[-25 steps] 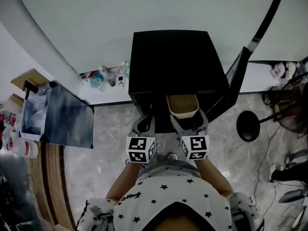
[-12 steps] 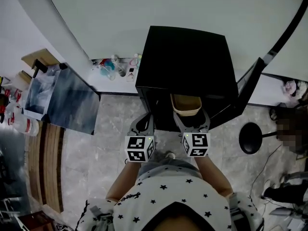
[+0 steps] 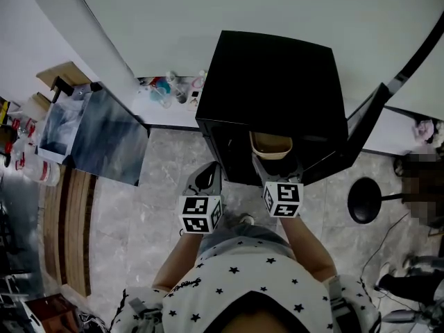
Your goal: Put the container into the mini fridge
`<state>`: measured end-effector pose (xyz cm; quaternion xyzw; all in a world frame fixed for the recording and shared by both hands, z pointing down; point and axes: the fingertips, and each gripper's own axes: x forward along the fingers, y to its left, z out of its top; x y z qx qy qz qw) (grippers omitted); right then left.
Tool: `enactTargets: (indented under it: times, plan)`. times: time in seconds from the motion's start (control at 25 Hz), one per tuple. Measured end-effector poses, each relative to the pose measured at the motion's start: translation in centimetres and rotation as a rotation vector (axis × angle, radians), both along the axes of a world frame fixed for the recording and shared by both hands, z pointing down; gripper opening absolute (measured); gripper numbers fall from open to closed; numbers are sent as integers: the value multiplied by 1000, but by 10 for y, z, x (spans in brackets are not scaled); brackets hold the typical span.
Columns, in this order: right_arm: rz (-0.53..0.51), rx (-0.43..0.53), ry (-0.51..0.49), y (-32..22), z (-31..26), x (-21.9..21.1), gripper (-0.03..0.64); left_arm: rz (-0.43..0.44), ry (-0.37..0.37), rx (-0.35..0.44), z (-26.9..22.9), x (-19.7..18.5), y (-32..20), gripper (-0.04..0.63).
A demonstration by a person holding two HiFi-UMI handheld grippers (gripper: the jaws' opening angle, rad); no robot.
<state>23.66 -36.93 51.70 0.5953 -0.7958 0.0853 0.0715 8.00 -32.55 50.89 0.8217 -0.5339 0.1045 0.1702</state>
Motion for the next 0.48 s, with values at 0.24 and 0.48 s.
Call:
enactTargets:
  times: [0.24,0.48]
  plan:
    - [13,-20,-8,-18,13,4,454,-4,-16,-13,5,-1,2,12]
    - [22,-32,19,-38,24,8,454,-5,-24,-20,8,-2,2,12]
